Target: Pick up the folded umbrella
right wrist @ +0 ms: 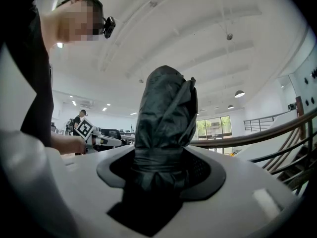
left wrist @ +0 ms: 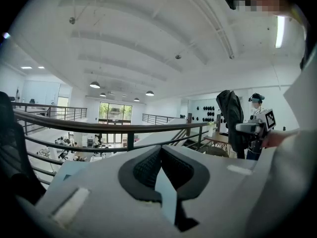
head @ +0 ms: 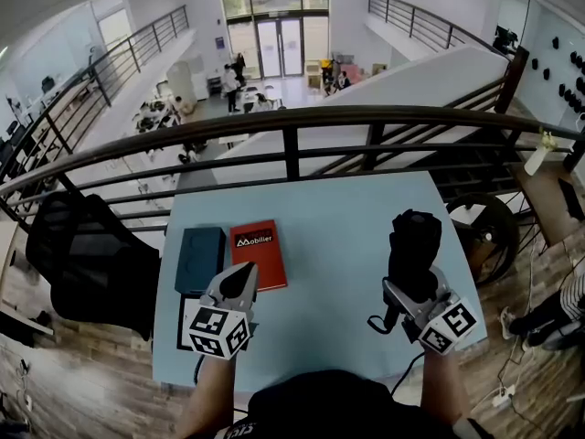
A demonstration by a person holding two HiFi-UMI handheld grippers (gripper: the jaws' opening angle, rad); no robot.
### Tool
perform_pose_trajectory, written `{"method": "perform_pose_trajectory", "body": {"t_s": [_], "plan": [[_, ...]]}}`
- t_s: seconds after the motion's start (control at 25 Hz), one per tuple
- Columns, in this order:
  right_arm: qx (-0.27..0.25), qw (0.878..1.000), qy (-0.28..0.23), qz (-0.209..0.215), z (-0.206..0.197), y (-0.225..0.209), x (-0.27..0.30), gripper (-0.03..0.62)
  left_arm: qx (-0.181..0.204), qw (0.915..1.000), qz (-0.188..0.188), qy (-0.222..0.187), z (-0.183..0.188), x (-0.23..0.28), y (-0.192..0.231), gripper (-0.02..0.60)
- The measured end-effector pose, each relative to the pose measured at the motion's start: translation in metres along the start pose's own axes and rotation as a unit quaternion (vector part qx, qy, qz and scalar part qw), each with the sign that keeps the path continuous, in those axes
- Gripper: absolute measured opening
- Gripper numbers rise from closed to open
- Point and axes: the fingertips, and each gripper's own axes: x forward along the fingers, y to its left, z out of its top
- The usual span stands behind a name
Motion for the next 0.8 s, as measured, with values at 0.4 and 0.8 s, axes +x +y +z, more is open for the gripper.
{"method": "perform_pose_trajectory", "body": {"t_s": [0.4, 0.8], "plan": [[-0.002, 1.000, -0.010, 0.025, 0.011, 0.007, 0.008, 0.256, 0.006, 0.9998, -0.019, 0.000, 0.004, 0.010, -0.022, 0.003], [0.014, 0.999, -0.003, 0.038, 0.009, 0.014, 0.014, 0.256, 0.002, 0.9998, -0.018, 0.004, 0.003, 0.008, -0.026, 0.003]]}}
